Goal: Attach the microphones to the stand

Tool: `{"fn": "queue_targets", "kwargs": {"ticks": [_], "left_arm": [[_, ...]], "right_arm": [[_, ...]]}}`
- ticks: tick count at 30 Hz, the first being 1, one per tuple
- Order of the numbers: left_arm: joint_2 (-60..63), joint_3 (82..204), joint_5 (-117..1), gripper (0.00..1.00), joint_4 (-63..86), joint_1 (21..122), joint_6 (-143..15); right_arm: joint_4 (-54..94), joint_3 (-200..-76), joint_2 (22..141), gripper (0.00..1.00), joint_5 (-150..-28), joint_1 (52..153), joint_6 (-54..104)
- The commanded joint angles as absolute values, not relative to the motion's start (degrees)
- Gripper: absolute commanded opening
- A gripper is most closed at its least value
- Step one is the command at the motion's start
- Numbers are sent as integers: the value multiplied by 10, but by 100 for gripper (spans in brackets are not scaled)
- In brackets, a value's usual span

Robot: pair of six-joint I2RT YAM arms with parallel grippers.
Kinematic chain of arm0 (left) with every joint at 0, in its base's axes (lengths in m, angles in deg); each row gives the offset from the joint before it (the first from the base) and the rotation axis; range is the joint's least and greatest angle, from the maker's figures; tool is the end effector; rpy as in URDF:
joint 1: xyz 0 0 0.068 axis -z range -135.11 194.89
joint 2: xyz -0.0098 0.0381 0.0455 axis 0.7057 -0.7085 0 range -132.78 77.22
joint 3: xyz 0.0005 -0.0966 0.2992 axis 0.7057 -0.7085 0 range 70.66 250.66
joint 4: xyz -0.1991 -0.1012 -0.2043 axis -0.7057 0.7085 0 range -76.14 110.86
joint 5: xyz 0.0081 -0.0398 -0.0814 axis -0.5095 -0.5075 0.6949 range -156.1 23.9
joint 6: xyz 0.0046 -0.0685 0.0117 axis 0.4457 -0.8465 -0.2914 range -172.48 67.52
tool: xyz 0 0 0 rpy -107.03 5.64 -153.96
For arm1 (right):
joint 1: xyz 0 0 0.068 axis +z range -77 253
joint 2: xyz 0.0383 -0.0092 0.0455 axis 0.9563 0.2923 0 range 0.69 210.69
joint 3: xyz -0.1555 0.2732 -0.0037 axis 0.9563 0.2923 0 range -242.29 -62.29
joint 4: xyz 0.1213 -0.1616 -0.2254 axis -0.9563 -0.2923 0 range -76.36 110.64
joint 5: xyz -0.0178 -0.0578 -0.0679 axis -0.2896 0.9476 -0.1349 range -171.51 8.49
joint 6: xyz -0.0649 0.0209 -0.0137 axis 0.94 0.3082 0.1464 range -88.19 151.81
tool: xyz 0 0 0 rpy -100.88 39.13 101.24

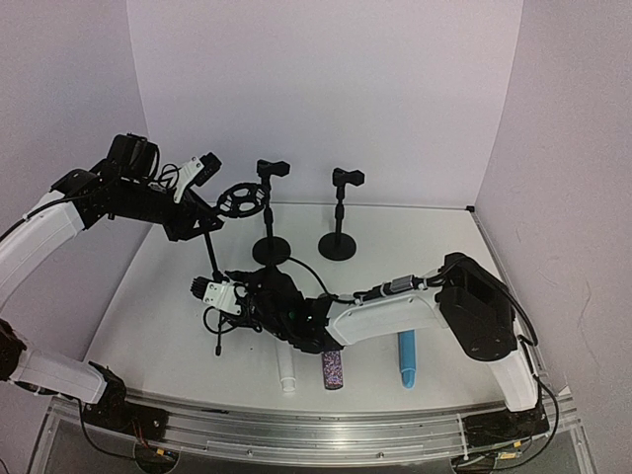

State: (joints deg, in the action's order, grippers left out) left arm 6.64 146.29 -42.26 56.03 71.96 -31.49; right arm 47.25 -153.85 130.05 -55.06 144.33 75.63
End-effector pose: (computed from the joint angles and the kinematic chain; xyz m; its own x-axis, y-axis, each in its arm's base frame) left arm 0.2571 -0.1572 0.4121 -0.2498 0.4957 -0.8318 0.8490 0.5251 0.0580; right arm 0.2166 0.5619 0.1969 0.4457 -0.6178 -0.6478 -0.5541 0.3780 -0.7417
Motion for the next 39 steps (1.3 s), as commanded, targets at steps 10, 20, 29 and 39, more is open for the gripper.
{"fn": "queue_targets", "kwargs": {"ticks": [10, 20, 29, 39], "left_arm": [[79, 1496, -404, 0, 539, 722, -326], [72, 1500, -401, 0, 537, 723, -326], [74, 1498, -401, 0, 537, 722, -326], [75, 1498, -402, 0, 537, 722, -325]], "right_arm": [[522, -1559, 1300, 34, -548, 1430, 729], [521, -1563, 1311, 32, -560, 1422, 701], [514, -1554, 1313, 30, -566, 1421, 677], [504, -1548, 1315, 30, -581, 1421, 663]]}}
